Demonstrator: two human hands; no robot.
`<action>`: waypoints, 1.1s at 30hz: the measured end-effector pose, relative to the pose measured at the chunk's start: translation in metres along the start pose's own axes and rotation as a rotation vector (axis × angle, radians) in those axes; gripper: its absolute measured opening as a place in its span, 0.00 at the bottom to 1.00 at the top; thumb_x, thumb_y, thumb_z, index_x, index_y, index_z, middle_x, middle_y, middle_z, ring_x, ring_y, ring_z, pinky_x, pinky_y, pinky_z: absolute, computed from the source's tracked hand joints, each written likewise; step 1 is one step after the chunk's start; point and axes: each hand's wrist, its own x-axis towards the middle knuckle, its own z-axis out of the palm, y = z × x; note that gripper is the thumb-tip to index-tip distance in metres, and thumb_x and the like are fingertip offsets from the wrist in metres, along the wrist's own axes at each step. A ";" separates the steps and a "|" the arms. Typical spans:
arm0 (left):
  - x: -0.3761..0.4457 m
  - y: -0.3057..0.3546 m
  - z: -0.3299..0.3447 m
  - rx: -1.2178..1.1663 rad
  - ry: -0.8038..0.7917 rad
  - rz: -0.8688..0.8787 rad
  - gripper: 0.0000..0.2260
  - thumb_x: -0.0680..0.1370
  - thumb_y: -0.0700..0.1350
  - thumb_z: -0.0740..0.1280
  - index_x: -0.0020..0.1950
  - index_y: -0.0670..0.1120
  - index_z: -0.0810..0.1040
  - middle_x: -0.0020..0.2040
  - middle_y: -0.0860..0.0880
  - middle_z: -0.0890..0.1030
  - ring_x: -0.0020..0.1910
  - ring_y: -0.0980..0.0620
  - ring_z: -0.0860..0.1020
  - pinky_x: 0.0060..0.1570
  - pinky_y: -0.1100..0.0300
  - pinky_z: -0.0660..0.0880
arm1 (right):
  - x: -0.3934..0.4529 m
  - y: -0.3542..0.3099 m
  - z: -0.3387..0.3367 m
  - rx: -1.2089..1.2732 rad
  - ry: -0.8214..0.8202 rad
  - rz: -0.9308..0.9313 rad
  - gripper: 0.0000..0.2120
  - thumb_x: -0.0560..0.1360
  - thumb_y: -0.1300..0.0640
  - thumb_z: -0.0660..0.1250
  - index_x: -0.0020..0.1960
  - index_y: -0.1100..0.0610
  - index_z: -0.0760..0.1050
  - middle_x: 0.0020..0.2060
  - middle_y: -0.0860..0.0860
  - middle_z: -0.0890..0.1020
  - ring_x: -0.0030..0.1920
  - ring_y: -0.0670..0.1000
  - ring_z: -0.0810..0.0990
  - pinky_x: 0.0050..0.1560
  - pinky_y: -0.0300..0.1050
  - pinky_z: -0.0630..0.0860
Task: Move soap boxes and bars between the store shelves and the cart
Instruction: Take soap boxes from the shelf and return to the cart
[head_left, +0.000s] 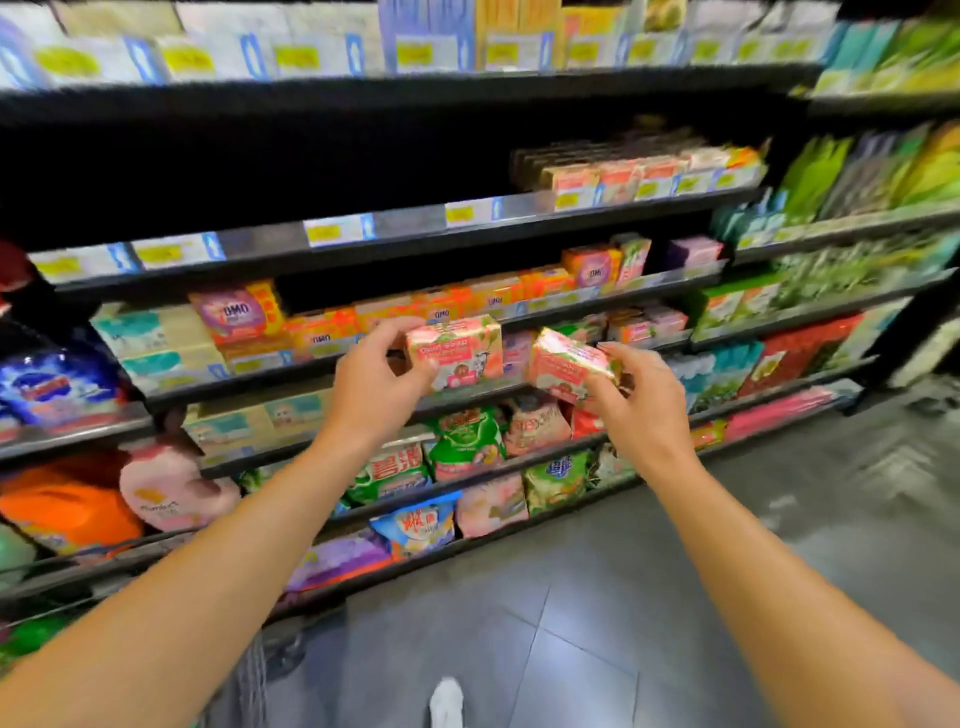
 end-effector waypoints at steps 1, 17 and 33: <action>0.014 0.007 0.008 -0.003 0.002 0.027 0.16 0.77 0.44 0.71 0.64 0.51 0.76 0.55 0.55 0.80 0.54 0.55 0.79 0.54 0.52 0.79 | 0.012 0.002 -0.006 -0.011 0.012 -0.009 0.19 0.79 0.54 0.67 0.70 0.54 0.73 0.55 0.48 0.73 0.55 0.50 0.75 0.56 0.45 0.73; 0.259 0.039 0.079 0.044 0.151 0.177 0.17 0.75 0.40 0.71 0.64 0.47 0.76 0.55 0.55 0.78 0.54 0.59 0.75 0.44 0.82 0.66 | 0.225 0.016 0.001 -0.060 0.077 -0.134 0.18 0.80 0.56 0.66 0.69 0.55 0.74 0.57 0.47 0.75 0.58 0.47 0.74 0.57 0.40 0.70; 0.378 0.015 0.140 0.487 -0.023 -0.078 0.19 0.79 0.44 0.66 0.69 0.52 0.72 0.59 0.46 0.80 0.57 0.46 0.78 0.56 0.51 0.78 | 0.341 0.066 0.037 0.041 -0.140 -0.238 0.18 0.80 0.54 0.66 0.69 0.53 0.74 0.57 0.44 0.75 0.58 0.42 0.73 0.59 0.36 0.70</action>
